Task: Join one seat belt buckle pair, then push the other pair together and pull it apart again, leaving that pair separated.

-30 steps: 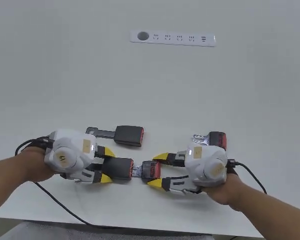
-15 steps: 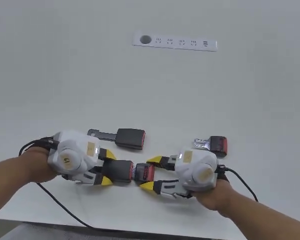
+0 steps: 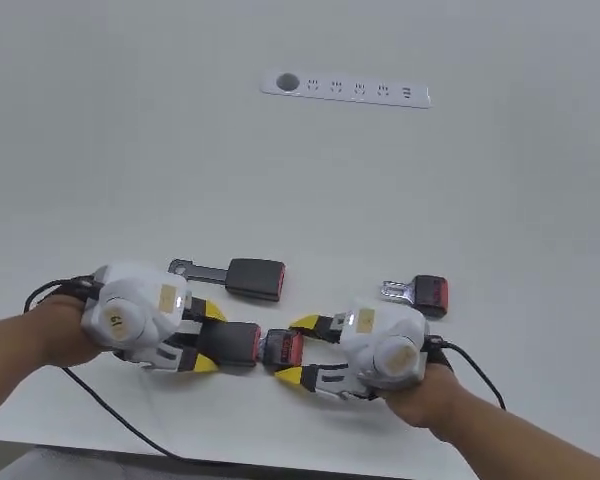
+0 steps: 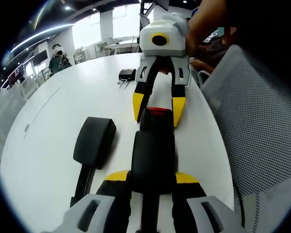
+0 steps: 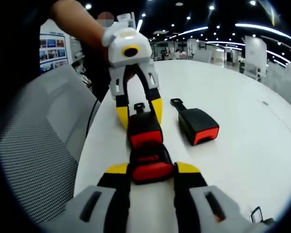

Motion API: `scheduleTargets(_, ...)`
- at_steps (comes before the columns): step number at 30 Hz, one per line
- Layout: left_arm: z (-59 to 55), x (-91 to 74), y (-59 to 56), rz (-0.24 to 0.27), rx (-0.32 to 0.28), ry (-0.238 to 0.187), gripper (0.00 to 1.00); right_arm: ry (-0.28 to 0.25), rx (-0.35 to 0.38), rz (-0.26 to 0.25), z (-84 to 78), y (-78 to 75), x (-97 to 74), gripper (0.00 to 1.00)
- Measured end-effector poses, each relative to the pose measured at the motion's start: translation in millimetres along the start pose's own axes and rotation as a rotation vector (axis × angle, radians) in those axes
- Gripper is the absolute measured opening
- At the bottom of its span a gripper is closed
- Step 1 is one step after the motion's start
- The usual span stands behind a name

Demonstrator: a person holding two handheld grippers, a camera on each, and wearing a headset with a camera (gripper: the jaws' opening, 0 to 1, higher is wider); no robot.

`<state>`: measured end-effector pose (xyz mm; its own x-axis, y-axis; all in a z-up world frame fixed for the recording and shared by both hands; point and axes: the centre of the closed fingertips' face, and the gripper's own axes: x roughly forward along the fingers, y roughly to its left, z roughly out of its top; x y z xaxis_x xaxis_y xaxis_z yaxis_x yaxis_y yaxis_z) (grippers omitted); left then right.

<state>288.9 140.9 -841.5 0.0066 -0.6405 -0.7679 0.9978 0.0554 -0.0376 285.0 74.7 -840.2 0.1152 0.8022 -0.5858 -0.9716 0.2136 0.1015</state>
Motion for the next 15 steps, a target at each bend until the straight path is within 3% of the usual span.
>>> scheduleTargets(15, 2.6, -1.8, 0.7, -0.011, -0.019, -0.059, 0.33, -0.022, 0.016, -0.007, -1.2, -1.6, -1.8, 0.33)
